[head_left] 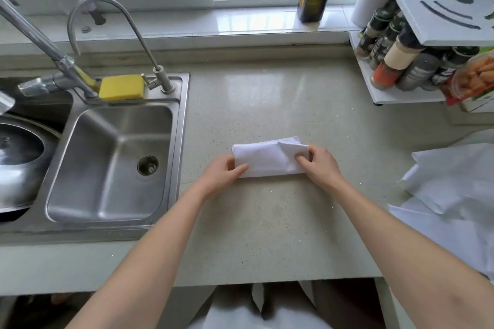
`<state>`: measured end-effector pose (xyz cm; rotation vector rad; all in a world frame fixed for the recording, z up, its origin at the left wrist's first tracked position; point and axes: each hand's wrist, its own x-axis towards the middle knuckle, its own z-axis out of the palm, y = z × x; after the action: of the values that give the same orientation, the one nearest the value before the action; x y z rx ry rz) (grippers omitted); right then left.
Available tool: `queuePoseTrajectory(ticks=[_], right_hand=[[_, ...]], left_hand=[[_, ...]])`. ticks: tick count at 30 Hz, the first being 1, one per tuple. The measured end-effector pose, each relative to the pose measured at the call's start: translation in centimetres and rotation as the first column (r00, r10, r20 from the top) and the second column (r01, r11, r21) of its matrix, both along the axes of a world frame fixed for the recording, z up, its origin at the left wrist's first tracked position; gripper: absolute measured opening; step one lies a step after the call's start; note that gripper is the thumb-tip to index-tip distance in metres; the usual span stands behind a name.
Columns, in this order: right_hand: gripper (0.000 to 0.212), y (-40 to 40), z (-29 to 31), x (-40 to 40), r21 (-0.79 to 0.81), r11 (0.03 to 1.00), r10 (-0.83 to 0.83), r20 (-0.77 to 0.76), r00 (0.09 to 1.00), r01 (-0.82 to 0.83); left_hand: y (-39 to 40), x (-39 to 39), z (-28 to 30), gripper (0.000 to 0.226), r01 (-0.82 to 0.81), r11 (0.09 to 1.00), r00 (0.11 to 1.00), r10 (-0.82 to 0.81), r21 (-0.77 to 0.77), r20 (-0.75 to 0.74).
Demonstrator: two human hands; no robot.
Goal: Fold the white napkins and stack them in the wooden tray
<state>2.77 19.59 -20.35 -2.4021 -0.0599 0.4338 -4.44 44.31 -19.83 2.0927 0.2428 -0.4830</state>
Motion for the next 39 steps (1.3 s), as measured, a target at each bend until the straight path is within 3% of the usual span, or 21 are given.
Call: queuePoseTrajectory(ticks=[5, 12, 18, 22, 25, 27, 30, 32, 35, 37, 39], right_hand=[[0.013, 1.7, -0.9, 1.2, -0.186, 0.982, 0.043, 0.034, 0.998, -0.036], [0.029, 3.1, -1.3, 2.1, -0.377, 0.925, 0.074, 0.089, 0.993, -0.035], [0.033, 4.0, -1.3, 2.7, -0.452, 0.892, 0.056, 0.051, 0.997, -0.027], [0.029, 4.0, -0.9, 2.6, -0.399, 0.915, -0.036, 0.065, 0.997, 0.059], [0.037, 3.9, -0.7, 1.2, -0.411, 0.912, 0.121, 0.306, 0.944, 0.016], [0.047, 4.3, -1.1, 0.1, -0.355, 0.922, 0.285, 0.363, 0.887, -0.151], [0.061, 4.6, -2.8, -0.7, -0.435, 0.809, 0.529, 0.247, 0.812, -0.396], [0.069, 4.3, -3.7, -0.7, -0.452, 0.771, 0.547, 0.114, 0.829, -0.447], [0.070, 4.1, -4.2, -0.7, -0.491, 0.739, 0.562, 0.070, 0.824, -0.461], [0.068, 4.3, -4.1, -0.7, -0.495, 0.730, 0.569, 0.058, 0.820, -0.471], [0.066, 4.5, -4.1, -0.6, -0.498, 0.728, 0.568, 0.053, 0.821, -0.472]], left_hand=[[-0.7, 1.0, -1.7, 0.040, -0.219, 0.934, 0.975, 0.223, 0.281, 0.018], [-2.1, 2.3, -2.3, 0.042, -0.188, 0.791, 0.976, 0.215, 0.582, 0.024], [-2.9, 2.4, -2.4, 0.036, -0.272, 0.761, 0.955, 0.287, 0.590, 0.070], [-3.1, 2.3, -2.2, 0.034, -0.302, 0.764, 0.945, 0.318, 0.571, 0.075], [-3.1, 2.4, -2.1, 0.033, -0.310, 0.761, 0.942, 0.325, 0.569, 0.079], [-3.0, 2.4, -2.3, 0.032, -0.318, 0.760, 0.941, 0.328, 0.567, 0.088], [-3.0, 2.3, -2.4, 0.031, -0.312, 0.765, 0.944, 0.317, 0.563, 0.092], [-2.9, 2.4, -2.3, 0.031, -0.325, 0.775, 0.940, 0.329, 0.541, 0.094], [-2.7, 2.3, -1.7, 0.025, -0.348, 0.772, 0.927, 0.366, 0.532, 0.075], [-2.8, 1.9, -1.3, 0.027, -0.335, 0.715, 0.942, 0.275, 0.614, 0.193], [-3.7, 2.0, -1.4, 0.042, -0.318, 0.705, 0.908, 0.035, 0.634, 0.417]])
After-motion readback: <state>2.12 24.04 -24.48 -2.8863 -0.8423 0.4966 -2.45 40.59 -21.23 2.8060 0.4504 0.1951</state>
